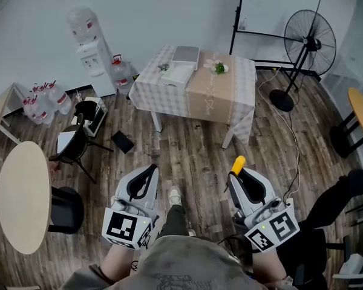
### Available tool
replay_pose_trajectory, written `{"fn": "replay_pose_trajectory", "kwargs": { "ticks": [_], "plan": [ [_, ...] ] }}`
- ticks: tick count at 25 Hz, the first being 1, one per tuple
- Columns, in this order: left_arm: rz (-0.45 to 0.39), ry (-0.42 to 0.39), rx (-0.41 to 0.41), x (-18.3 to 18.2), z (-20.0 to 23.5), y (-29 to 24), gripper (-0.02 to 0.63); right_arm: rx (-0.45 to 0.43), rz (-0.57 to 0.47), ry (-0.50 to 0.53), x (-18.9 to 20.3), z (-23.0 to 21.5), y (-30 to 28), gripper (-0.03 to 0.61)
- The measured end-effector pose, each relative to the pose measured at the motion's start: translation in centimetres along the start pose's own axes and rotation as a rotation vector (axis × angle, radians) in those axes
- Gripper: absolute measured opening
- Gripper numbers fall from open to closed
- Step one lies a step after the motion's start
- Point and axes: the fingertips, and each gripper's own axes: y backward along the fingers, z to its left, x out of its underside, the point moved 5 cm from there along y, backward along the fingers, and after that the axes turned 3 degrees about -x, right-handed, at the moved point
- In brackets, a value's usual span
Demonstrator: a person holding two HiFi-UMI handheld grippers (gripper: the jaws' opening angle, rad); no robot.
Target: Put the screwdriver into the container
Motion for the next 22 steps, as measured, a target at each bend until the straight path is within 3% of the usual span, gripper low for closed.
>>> {"fn": "replay_pose_trajectory", "kwargs": {
  "ticks": [10,22],
  "plan": [
    [0.009,0.006,0.018,1.3,4.9,-6.8,0.0,0.006,0.041,-0.061,1.6,-4.7,-7.6,0.101],
    [0.05,0.025,0.047,1.3,16.5,-18.7,0.0,0.039,0.111,-0.102,1.9,-11.3,-22.8,0.101]
  ]
}}
